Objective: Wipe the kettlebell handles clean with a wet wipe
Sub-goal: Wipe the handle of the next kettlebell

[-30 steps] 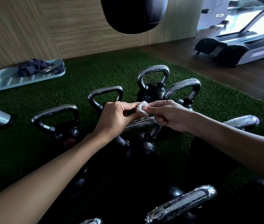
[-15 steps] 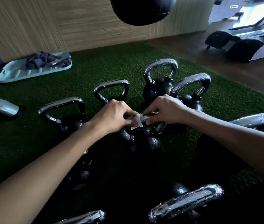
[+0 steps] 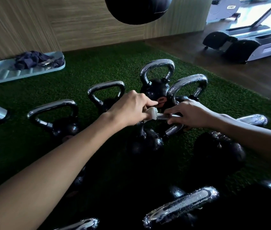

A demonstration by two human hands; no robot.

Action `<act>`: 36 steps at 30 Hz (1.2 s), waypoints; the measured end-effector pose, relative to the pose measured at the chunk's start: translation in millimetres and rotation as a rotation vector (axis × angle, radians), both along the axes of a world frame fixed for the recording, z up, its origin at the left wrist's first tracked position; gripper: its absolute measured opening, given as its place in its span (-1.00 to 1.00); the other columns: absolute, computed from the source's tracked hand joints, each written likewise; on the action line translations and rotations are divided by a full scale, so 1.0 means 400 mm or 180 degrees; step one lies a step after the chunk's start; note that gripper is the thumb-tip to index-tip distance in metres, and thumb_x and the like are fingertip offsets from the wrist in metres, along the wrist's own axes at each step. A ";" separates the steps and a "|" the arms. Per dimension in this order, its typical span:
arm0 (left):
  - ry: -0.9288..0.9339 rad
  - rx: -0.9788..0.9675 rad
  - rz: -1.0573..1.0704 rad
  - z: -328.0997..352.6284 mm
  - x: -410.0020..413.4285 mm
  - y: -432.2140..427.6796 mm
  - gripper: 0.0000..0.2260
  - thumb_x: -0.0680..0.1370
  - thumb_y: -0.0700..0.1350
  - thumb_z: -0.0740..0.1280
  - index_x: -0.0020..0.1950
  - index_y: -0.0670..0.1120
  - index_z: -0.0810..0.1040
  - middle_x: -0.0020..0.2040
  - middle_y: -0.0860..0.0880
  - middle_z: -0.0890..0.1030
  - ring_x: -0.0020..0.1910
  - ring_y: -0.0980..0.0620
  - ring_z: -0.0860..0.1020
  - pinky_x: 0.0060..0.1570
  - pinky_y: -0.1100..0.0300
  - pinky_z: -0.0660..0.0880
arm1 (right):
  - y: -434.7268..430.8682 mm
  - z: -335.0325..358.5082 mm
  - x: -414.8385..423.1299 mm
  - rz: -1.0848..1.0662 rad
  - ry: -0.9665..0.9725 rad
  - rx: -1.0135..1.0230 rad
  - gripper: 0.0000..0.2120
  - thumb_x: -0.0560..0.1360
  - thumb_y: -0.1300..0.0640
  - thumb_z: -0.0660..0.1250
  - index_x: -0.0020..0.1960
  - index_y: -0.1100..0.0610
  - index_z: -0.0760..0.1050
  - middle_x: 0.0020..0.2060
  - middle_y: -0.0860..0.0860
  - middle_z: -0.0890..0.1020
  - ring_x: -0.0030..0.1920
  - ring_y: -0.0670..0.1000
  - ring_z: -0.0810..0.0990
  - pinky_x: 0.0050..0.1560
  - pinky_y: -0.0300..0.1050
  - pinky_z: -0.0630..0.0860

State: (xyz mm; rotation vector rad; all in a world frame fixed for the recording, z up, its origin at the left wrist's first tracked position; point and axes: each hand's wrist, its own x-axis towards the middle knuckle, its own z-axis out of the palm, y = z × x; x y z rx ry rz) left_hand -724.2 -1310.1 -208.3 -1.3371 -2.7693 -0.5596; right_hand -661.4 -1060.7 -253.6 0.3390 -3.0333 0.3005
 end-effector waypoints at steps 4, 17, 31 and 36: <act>-0.0179 -0.0057 -0.0014 0.014 -0.007 0.003 -0.72 0.49 0.08 0.52 0.19 0.13 0.69 0.03 0.11 0.71 -0.45 0.39 0.48 -0.46 0.52 0.32 | 0.019 -0.008 0.019 -0.0090 0.0027 0.0123 -0.61 0.49 -0.30 0.38 0.28 -0.24 0.58 -0.08 -0.14 0.73 -0.24 -0.12 0.54 -0.26 -0.13 0.50; -0.1488 0.1586 0.0957 -0.248 0.042 -0.068 -0.63 0.37 0.04 0.62 0.14 0.01 0.73 0.07 0.08 0.72 -0.01 0.42 0.61 0.04 0.53 0.47 | 0.066 -0.025 0.017 -0.0224 -0.0079 0.0017 -0.71 0.46 -0.23 0.45 0.15 -0.20 0.65 0.04 -0.18 0.72 -0.11 -0.16 0.53 -0.11 -0.09 0.50; -0.1401 0.1362 0.0895 -0.187 0.010 -0.122 -0.64 0.38 0.07 0.60 0.16 0.06 0.72 0.02 0.14 0.73 -0.04 0.39 0.63 -0.04 0.52 0.47 | 0.023 -0.012 0.020 -0.0032 0.0126 -0.0109 -0.67 0.49 -0.09 0.48 0.24 -0.09 0.66 -0.08 -0.04 0.76 -0.26 -0.15 0.51 -0.28 -0.22 0.33; -0.1435 0.1793 0.0933 -0.099 -0.032 -0.204 -0.65 0.41 -0.04 0.59 0.18 0.12 0.70 0.03 0.19 0.73 0.02 0.27 0.66 0.13 0.29 0.53 | -0.048 0.014 -0.009 0.0364 0.0253 0.0109 -0.66 0.53 -0.19 0.40 0.28 -0.15 0.62 -0.04 -0.08 0.75 -0.13 -0.03 0.67 -0.18 -0.12 0.52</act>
